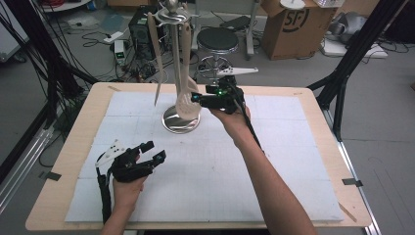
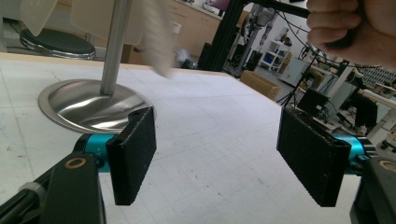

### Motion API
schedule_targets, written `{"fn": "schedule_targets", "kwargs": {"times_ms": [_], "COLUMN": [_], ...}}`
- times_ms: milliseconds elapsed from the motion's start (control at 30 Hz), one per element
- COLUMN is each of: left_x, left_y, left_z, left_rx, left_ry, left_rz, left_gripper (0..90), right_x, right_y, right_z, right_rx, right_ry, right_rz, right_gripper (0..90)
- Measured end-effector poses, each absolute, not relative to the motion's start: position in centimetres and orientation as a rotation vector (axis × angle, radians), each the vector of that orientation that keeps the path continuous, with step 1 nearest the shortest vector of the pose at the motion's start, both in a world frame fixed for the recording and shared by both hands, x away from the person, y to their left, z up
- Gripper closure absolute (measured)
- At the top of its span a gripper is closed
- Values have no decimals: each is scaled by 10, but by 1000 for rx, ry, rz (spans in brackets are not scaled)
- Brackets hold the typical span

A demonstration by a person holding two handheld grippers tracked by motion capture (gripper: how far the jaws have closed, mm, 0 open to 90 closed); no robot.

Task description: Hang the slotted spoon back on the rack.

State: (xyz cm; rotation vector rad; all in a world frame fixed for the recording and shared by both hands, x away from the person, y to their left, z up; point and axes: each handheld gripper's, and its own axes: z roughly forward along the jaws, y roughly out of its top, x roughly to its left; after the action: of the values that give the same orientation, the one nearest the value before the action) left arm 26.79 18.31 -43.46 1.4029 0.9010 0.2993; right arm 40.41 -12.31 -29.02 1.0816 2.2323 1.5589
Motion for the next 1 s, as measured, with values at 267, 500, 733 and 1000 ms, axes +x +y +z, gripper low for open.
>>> {"fn": "schedule_targets", "kwargs": {"times_ms": [267, 500, 733, 1000], "left_x": [268, 268, 268, 268], "left_y": [180, 179, 177, 176], "left_z": [-434, -435, -435, -435], "left_rx": [1416, 1422, 1448, 1452], "left_ry": [893, 891, 893, 899], "left_rz": [298, 298, 315, 318], "left_gripper": [282, 278, 276, 273], "right_x": [384, 367, 352, 339], "right_y": [-154, -189, -220, -246], "right_z": [-311, -326, -347, -367], "right_rx": [1036, 1054, 1107, 1164], "right_ry": [2210, 2164, 2138, 2127], "right_rz": [1609, 1635, 1625, 1588], "right_gripper": [167, 155, 152, 150]}}
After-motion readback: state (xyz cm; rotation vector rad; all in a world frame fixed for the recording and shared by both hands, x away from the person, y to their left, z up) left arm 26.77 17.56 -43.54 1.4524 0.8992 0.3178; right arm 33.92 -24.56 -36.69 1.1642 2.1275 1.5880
